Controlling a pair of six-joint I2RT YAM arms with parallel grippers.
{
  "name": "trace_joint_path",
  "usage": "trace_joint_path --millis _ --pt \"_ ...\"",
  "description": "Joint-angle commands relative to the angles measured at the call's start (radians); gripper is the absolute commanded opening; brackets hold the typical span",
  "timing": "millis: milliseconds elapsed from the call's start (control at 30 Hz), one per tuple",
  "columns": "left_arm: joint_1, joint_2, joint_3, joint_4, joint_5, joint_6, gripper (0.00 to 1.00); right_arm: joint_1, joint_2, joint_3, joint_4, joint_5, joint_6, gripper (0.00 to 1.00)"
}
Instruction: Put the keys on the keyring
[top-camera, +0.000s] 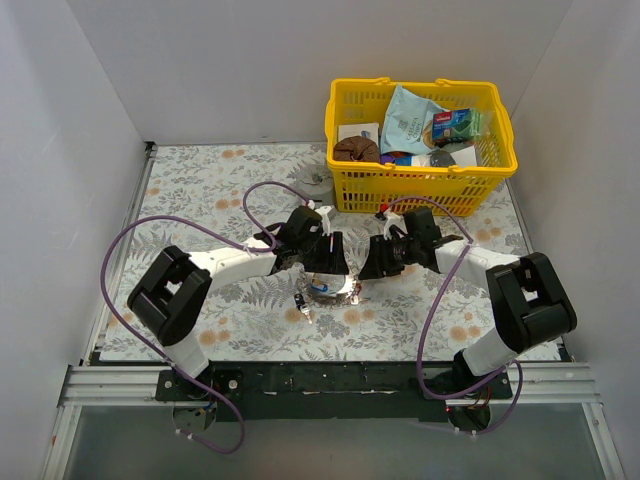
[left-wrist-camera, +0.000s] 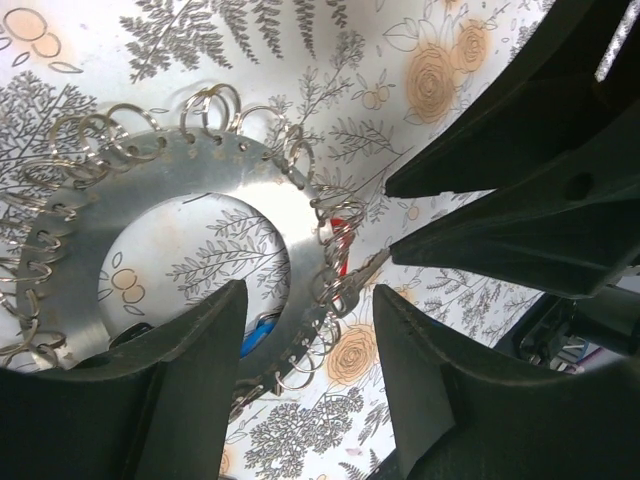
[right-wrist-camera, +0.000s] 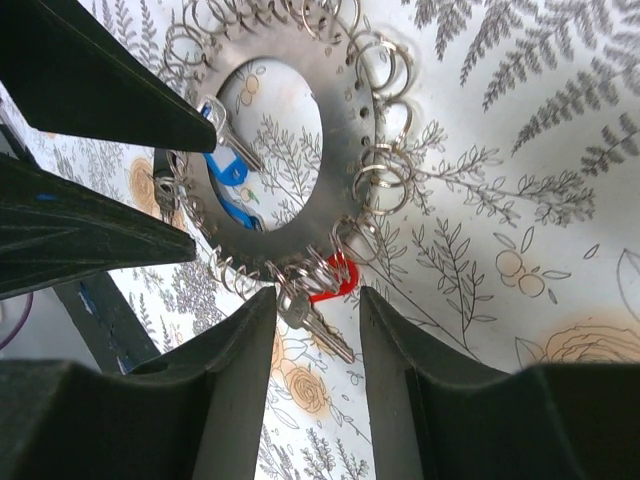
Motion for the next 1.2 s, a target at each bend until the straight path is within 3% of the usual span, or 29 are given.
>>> trace_joint_path --millis 0,500,767,1167 --pt "-0.022 0.001 0.046 -0.003 0.02 0.037 0.52 0.003 -0.025 -0.031 -0.002 -0.053 -0.028 0.47" --pt "-0.045 0.008 0.031 0.004 0.043 0.038 0.45 0.018 -0.02 -0.048 0.034 -0.153 -0.036 0.49" --pt "-0.045 -0.025 -0.008 0.029 0.071 0.021 0.42 0.04 0.021 -0.017 0.038 -0.15 -0.028 0.5" --pt "-0.044 -0.028 0.009 0.009 0.033 0.011 0.45 0.037 0.012 0.064 -0.042 -0.058 -0.06 0.49"
